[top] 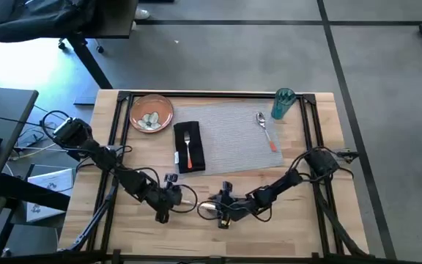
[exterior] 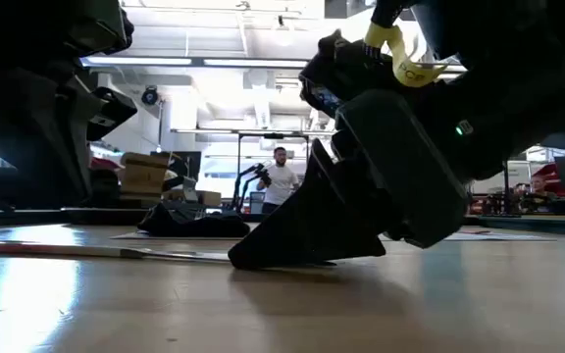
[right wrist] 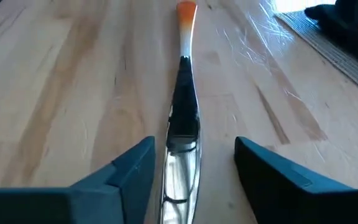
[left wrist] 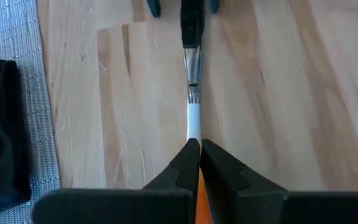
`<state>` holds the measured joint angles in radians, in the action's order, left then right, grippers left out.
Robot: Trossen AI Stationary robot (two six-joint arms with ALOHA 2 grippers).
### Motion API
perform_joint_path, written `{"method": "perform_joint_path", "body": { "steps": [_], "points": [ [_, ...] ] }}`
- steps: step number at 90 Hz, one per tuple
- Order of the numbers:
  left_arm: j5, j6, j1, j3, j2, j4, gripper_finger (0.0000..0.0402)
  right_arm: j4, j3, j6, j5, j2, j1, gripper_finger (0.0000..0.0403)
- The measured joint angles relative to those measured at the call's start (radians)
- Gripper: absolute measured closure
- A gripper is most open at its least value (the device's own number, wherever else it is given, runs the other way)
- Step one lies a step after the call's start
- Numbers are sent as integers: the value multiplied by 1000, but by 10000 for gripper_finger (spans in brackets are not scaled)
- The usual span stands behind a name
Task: Set table place
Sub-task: Put the orange table knife on the gray table mat beside the orange spoon
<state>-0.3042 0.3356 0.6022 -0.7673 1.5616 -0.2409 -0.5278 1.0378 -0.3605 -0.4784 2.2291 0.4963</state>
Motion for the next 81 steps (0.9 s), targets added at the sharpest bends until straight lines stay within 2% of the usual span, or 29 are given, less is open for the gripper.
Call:
{"method": "perform_joint_path", "body": {
  "steps": [25,50,81],
  "points": [
    [-24,1,0,0,0,0,401,-42,4,-16,-21,49,18,290],
    [-46,2,0,0,0,3,401,-69,3,-28,40,53,11,389],
    [-66,2,0,0,0,42,401,-85,2,-15,59,54,3,402]
  ]
}}
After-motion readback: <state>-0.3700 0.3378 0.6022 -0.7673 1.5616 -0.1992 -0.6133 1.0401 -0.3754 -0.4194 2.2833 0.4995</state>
